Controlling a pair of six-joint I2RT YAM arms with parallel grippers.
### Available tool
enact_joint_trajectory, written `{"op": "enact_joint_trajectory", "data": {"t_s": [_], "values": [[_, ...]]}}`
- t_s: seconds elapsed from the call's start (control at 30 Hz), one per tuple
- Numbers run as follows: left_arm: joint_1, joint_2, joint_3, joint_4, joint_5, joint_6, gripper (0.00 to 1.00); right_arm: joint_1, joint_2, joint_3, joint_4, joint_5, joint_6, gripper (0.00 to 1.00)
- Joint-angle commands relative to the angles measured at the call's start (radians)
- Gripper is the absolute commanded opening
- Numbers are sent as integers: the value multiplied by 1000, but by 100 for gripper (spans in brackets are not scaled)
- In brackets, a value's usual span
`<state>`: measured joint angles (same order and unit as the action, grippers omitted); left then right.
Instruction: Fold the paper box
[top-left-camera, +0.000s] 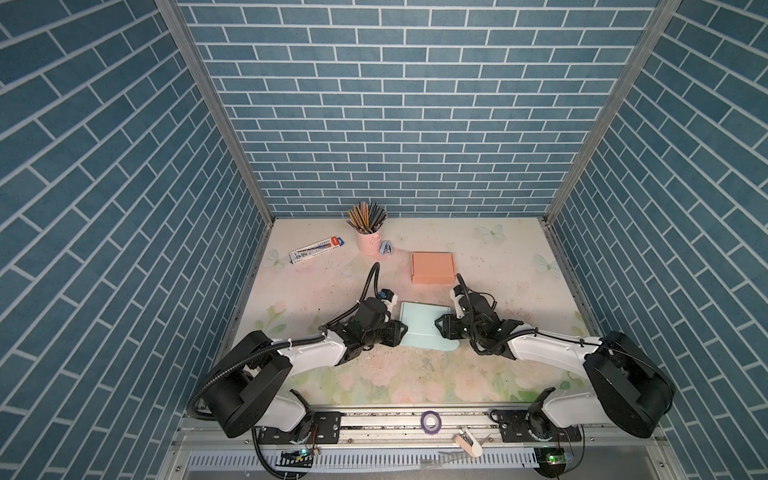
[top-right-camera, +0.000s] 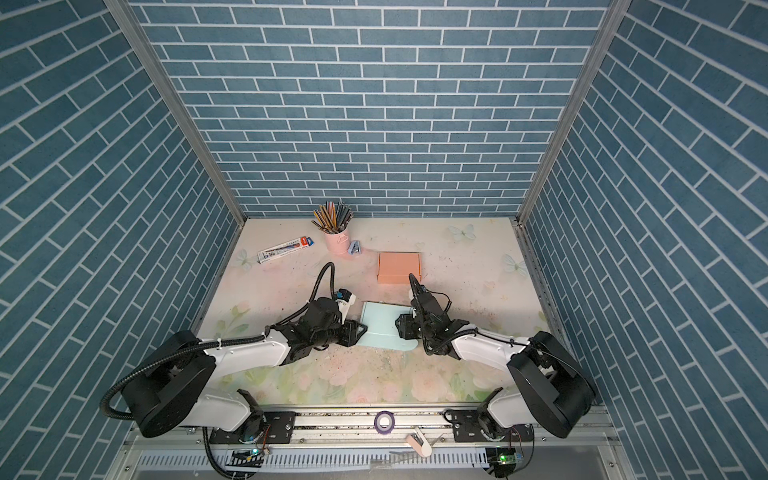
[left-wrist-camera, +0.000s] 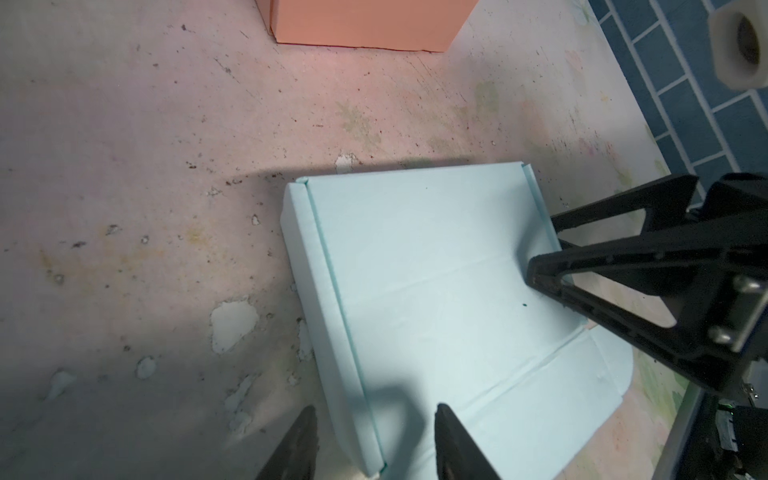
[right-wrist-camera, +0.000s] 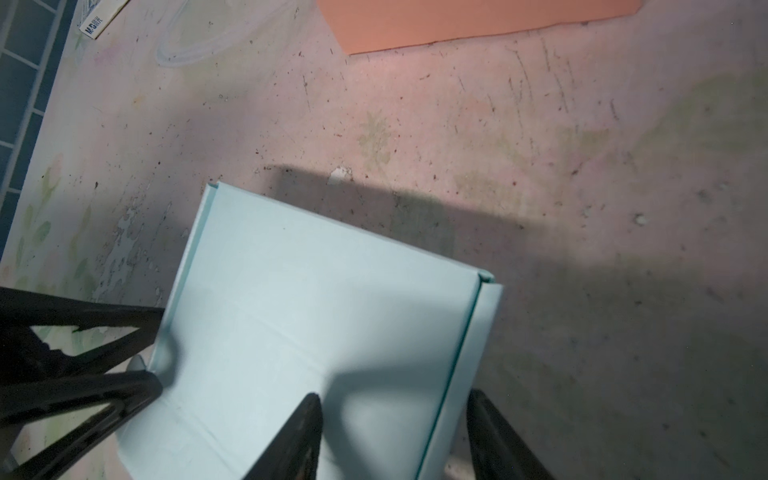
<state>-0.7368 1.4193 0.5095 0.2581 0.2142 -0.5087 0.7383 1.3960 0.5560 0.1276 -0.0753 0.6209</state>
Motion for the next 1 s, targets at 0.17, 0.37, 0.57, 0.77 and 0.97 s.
{"op": "enact_joint_trajectory", "data": {"t_s": [0.17,0.37,0.57,0.77,0.97], "values": [[-6,-21,-26,0,-11,-13,46,-4,45,54,-43,10,-49,56],[-6,-26,-18,-19,-10,-9,46,-4,45,62,-54,1,-56,56],[-6,-38,-14,-38,-22,-1,46,-4,10,70,-116,55,-61,58],[-7,-81,-10,-80,-40,11,47,-2,-83,81,-199,96,-76,60],[-24,-197,-28,-145,-97,11,48,6,-165,76,-258,107,-74,60]]}}
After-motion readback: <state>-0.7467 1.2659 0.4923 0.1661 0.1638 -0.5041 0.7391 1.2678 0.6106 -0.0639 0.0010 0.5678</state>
